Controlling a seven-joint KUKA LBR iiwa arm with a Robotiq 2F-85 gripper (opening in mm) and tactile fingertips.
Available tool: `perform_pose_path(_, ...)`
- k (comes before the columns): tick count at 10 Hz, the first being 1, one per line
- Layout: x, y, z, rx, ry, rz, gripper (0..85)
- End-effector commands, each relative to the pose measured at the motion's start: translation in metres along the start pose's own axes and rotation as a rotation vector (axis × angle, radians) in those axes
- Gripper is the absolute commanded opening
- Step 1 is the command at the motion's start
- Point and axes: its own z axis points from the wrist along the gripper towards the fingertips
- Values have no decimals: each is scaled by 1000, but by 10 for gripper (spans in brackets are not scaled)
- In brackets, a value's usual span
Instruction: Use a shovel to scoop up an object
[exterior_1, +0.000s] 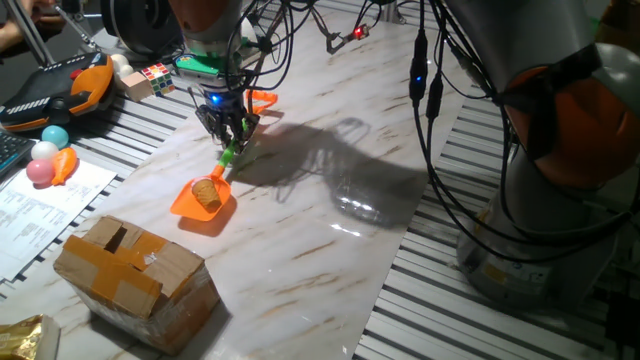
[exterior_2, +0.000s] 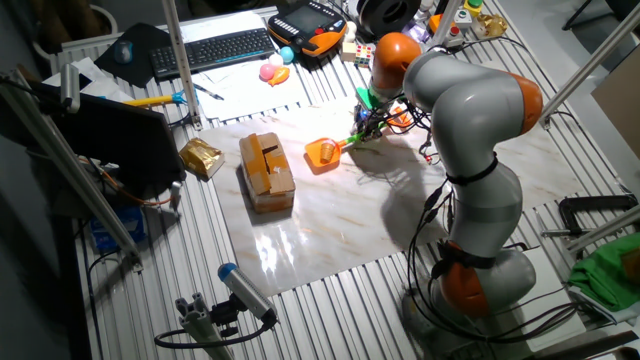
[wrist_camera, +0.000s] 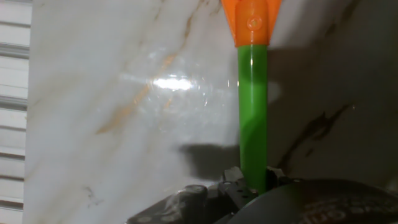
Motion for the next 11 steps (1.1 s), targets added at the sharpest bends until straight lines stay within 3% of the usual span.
perform_pose_path(1, 0, 0, 2, -2, -1, -2, 7)
perform_pose_path(9, -2, 1, 16, -12, 39, -9, 30)
perform_pose_path(11, -2, 0, 17, -27, 32, -1, 543)
